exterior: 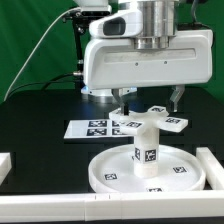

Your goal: Assemble round table

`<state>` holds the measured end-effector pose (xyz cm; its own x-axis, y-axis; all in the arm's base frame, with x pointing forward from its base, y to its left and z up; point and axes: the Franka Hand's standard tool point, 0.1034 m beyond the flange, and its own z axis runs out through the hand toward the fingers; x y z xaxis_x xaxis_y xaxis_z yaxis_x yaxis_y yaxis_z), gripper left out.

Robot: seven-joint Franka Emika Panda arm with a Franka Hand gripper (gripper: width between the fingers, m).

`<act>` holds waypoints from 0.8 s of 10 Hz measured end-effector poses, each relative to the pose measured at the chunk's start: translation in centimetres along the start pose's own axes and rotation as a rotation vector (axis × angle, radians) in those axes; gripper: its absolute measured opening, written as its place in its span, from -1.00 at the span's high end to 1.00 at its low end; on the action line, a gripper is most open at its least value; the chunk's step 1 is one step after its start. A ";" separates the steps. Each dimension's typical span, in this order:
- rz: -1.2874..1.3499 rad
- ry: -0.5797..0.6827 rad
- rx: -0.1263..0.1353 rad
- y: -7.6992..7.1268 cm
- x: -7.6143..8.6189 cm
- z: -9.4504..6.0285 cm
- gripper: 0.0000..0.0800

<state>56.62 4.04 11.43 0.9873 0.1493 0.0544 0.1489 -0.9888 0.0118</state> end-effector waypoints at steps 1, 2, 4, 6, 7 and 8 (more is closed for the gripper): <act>0.004 -0.004 -0.001 0.0 -0.1 0.2 -0.62; 0.004 -0.004 -0.006 0.1 -0.2 0.6 -0.62; 0.003 -0.005 -0.015 0.3 -0.5 1.5 -0.62; -0.006 -0.004 -0.022 0.1 -0.7 1.9 -0.62; 0.008 -0.003 -0.021 0.2 -0.7 1.9 -0.55; 0.021 -0.003 -0.022 0.2 -0.7 1.9 -0.55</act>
Offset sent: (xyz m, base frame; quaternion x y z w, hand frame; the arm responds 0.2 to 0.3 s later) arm -0.0067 0.0024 -0.0179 0.0029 0.0122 -0.0115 0.9999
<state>56.09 3.74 9.51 0.9904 0.1282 0.0516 0.1266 -0.9914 0.0322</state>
